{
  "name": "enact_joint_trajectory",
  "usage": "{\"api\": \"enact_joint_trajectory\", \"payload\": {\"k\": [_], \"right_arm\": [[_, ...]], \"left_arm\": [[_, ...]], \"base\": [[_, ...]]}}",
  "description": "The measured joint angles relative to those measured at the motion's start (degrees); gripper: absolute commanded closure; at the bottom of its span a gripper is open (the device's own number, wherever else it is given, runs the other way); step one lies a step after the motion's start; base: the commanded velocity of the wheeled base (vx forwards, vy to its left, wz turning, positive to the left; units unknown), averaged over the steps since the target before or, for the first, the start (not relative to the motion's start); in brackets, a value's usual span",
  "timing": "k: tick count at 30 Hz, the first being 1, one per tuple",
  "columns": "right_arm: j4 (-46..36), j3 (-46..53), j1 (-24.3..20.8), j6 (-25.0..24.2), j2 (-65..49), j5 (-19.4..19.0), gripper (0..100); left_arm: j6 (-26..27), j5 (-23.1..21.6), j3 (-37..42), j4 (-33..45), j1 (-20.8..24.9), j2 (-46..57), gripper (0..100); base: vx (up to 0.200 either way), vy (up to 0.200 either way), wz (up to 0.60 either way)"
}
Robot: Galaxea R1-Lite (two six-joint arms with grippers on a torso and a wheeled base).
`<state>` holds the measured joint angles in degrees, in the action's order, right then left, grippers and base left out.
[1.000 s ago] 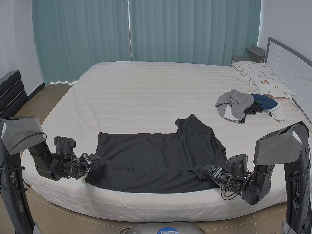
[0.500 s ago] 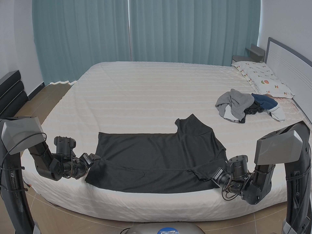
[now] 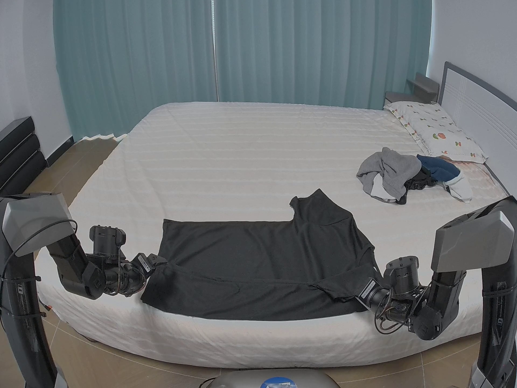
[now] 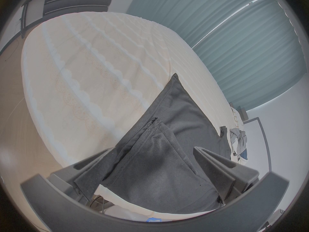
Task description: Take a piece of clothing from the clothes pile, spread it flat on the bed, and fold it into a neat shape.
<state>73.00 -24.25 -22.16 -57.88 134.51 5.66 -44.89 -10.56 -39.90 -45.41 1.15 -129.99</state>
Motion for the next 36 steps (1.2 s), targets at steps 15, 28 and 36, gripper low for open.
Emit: {"api": "enact_joint_trajectory", "payload": {"k": [15, 28, 36], "right_arm": [[-3.1, 1.5, -0.5, 1.8, -1.5, -0.2, 0], [-2.3, 2.3, -0.6, 2.1, -2.2, -0.5, 0], [-2.1, 1.3, 3.4, -0.9, -6.1, -1.6, 0]], "left_arm": [[0.0, 0.0, 0.0, 0.0, 0.0, 0.0, 0], [0.0, 0.6, -0.1, -0.4, 0.0, 0.0, 0], [-3.4, 2.0, 0.2, -5.9, -0.4, 0.3, 0]], "base": [[0.000, 0.000, 0.00], [0.000, 0.000, 0.00], [0.125, 0.000, 0.00]]}}
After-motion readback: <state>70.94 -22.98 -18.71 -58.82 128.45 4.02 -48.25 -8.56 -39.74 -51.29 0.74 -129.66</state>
